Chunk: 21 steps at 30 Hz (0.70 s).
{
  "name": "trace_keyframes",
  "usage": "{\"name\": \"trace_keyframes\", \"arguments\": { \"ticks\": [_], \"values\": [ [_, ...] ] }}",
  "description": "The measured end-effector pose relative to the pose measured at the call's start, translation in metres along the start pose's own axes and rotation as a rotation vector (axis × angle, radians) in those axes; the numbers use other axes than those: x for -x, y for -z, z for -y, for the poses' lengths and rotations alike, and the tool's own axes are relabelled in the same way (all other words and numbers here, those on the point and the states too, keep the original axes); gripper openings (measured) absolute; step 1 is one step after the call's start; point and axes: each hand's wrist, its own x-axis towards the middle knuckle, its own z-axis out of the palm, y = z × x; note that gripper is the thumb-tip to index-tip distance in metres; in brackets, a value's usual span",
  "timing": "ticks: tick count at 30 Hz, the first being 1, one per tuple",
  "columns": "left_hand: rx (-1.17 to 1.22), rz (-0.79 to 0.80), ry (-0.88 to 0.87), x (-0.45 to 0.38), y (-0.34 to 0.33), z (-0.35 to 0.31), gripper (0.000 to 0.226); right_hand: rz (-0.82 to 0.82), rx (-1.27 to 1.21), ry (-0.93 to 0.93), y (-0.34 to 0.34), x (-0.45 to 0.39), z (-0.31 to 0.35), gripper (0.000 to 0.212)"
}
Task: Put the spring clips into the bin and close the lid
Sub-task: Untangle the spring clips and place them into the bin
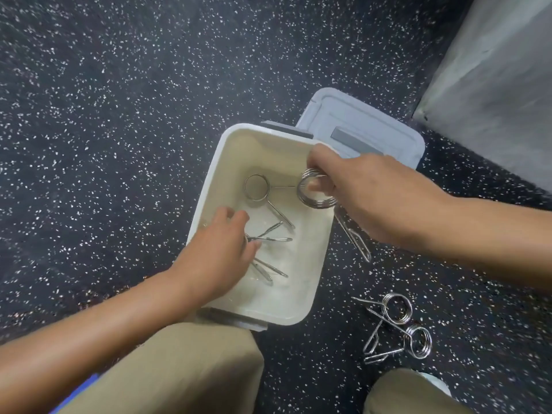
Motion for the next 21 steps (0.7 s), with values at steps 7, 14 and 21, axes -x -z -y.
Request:
{"name": "trace_keyframes", "arguments": {
  "ticks": [7,14,21],
  "values": [
    [0.093,-0.045,-0.060,0.014,0.025,0.010,0.036,-0.088,0.092,0.097,-0.020,-0.078,0.012,0.023],
    [0.172,-0.074,-0.098,0.017,0.037,0.017,0.031,-0.035,0.140,0.171,-0.074,-0.123,0.013,0.019],
    [0.171,-0.065,-0.117,0.017,0.034,0.016,0.031,0.019,0.396,0.120,-0.109,-0.140,0.013,0.036]
  ]
}}
